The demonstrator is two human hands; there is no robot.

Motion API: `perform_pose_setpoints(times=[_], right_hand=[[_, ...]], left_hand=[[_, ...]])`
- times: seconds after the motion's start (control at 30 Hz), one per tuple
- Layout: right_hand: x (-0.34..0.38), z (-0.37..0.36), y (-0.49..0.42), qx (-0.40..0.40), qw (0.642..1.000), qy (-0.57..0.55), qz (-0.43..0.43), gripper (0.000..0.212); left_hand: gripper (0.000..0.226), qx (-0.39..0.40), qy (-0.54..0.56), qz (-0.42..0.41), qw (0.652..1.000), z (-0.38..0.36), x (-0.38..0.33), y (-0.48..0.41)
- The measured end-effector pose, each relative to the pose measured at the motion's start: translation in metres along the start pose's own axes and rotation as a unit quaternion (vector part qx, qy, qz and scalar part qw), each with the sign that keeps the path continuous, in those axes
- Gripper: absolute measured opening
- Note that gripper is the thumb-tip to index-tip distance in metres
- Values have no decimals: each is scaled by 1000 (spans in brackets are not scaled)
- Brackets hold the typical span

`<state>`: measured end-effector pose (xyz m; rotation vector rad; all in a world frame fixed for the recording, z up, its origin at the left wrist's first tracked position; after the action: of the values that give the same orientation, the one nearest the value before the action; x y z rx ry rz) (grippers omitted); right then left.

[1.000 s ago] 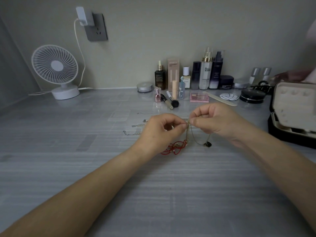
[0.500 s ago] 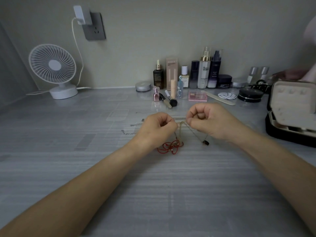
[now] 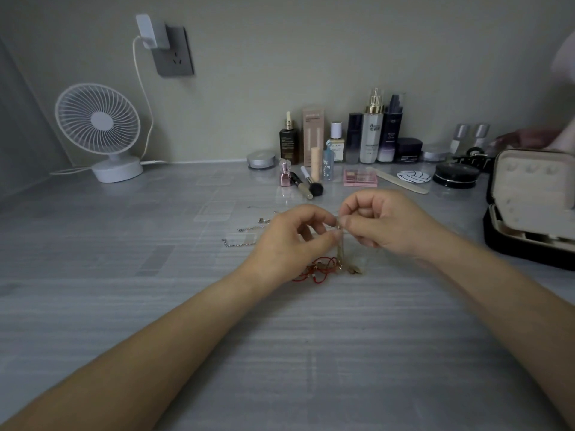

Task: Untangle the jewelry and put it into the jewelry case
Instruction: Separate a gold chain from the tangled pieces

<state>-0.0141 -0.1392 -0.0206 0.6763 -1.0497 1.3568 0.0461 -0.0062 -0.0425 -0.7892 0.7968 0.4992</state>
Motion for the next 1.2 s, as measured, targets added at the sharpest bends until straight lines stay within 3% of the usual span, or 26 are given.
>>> perform_pose_setpoints(times=[0.2,0.47,0.77,1.03,1.2], right_hand=[[-4,-1,-2,4,1000,3,-11,18],[-3,-1,-1,9,1000,24,-16,14],[-11,-1,-4,14,997,70,4,15],[-9,1,-2,7,997,75,-11,13],[5,4,4,7,997,70,7,12]], left_hand=[[17,-24,37,-3,999,1,1,-1],[16,17,129,104,986,4,3,0],[17,-16,122,109,986,11,6,-3],[26,-53,316,221,921,17,8,-8],[26,-49,355,242,902,19,11,-8]])
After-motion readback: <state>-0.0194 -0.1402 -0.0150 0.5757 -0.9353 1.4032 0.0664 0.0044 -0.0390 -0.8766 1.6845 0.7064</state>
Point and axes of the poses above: each hand's wrist, its own y-axis away from the middle knuckle, its own z-axis out of the back of the hand, x = y × z, the point moved 3 cm from there along -y, towards the middle knuckle, and after that the axes turned 2 degrees about -z, right-handed, at the moved point
